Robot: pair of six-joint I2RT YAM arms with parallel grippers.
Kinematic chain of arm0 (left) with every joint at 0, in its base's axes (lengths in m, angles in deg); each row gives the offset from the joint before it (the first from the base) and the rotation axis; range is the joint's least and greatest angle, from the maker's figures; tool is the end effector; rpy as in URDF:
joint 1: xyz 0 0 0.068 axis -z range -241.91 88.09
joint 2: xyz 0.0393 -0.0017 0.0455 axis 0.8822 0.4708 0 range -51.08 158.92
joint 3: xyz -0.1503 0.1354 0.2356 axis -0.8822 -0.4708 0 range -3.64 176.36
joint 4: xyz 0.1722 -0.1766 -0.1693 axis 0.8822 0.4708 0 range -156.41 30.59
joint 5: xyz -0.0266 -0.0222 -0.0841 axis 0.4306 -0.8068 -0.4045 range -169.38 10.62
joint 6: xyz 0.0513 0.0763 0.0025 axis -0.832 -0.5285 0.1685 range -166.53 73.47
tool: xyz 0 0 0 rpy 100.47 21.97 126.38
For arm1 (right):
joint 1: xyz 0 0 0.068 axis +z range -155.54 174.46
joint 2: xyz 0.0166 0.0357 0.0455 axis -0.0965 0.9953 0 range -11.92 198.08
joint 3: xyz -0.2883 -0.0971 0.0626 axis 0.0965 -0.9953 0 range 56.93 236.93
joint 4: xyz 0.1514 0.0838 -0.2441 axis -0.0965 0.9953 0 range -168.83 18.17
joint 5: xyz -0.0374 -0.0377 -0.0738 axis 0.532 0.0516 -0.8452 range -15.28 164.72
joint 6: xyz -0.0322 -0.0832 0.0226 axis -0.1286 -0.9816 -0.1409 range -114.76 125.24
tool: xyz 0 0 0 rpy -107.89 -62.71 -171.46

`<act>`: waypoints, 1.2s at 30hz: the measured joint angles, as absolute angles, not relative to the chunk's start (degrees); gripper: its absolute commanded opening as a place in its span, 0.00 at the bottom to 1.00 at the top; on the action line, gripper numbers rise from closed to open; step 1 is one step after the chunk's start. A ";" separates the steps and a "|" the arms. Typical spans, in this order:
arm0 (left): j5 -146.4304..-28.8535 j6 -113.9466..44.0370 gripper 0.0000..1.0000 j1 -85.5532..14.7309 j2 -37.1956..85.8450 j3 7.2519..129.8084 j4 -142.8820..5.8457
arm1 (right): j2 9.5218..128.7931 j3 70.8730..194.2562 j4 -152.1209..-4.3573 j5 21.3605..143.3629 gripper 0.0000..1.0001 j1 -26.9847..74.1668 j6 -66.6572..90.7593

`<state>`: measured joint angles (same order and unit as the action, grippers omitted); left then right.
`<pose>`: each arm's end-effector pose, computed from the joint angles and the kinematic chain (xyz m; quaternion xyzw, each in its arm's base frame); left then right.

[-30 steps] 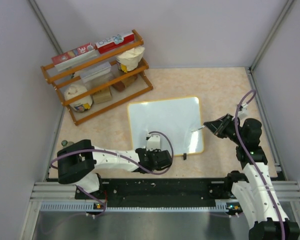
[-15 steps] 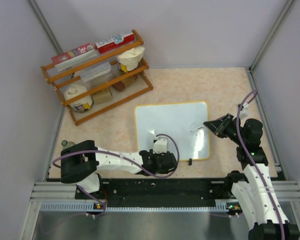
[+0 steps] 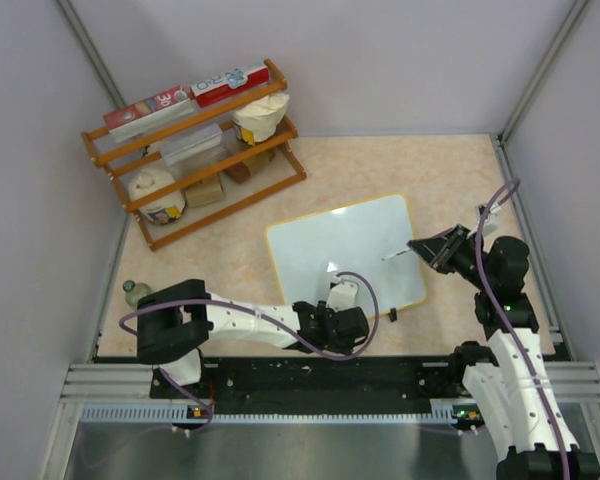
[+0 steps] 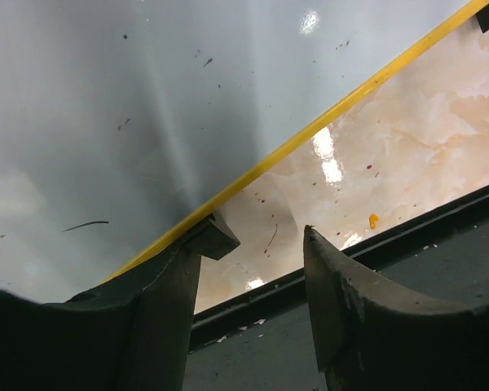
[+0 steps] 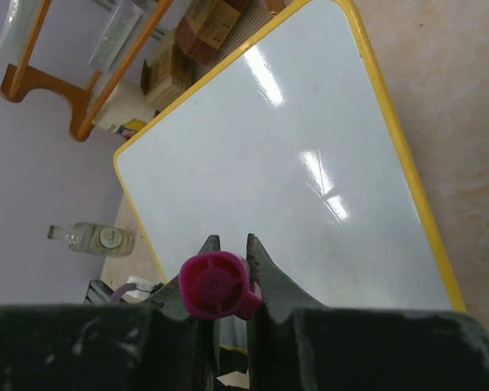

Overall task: Write a sentence on the whiteboard
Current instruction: Move the whiteboard to the center of the board.

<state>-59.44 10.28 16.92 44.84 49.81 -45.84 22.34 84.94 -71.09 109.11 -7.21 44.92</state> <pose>0.0993 -0.3582 0.1313 0.1433 0.9479 -0.1490 0.2425 0.1987 0.0409 0.2783 0.0955 0.7686 0.4118 0.4802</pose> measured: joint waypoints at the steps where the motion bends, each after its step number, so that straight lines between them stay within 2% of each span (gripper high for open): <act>1: -59.57 10.06 0.57 17.07 45.06 50.05 -45.84 | 22.32 85.16 -71.06 109.11 0.00 -7.21 44.92; 5: -59.72 9.89 0.58 17.16 44.95 50.14 -45.60 | 22.29 85.55 -71.04 109.11 0.00 -7.21 44.90; 9: -62.19 9.45 0.66 17.53 41.78 47.21 -45.62 | 22.23 85.55 -70.87 109.13 0.00 -7.21 44.83; 18: -65.51 1.17 0.84 21.00 25.19 42.66 -41.90 | 22.34 85.55 -70.67 109.44 0.00 -7.21 44.20; 24: -61.18 -7.62 0.88 19.95 20.77 46.77 -37.60 | 22.34 85.55 -70.71 110.95 0.00 -7.21 43.37; 30: -62.21 -16.01 0.88 12.59 20.40 51.56 -38.91 | 22.32 85.55 -70.74 112.61 0.00 -7.21 42.67; 36: -70.28 -20.60 0.89 0.70 18.65 51.76 -41.84 | 22.23 85.55 -70.71 113.48 0.00 -7.21 41.92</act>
<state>-70.28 -20.60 0.70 18.65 51.76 -41.84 22.23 85.55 -70.71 113.48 -7.21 41.92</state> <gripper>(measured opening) 0.881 0.103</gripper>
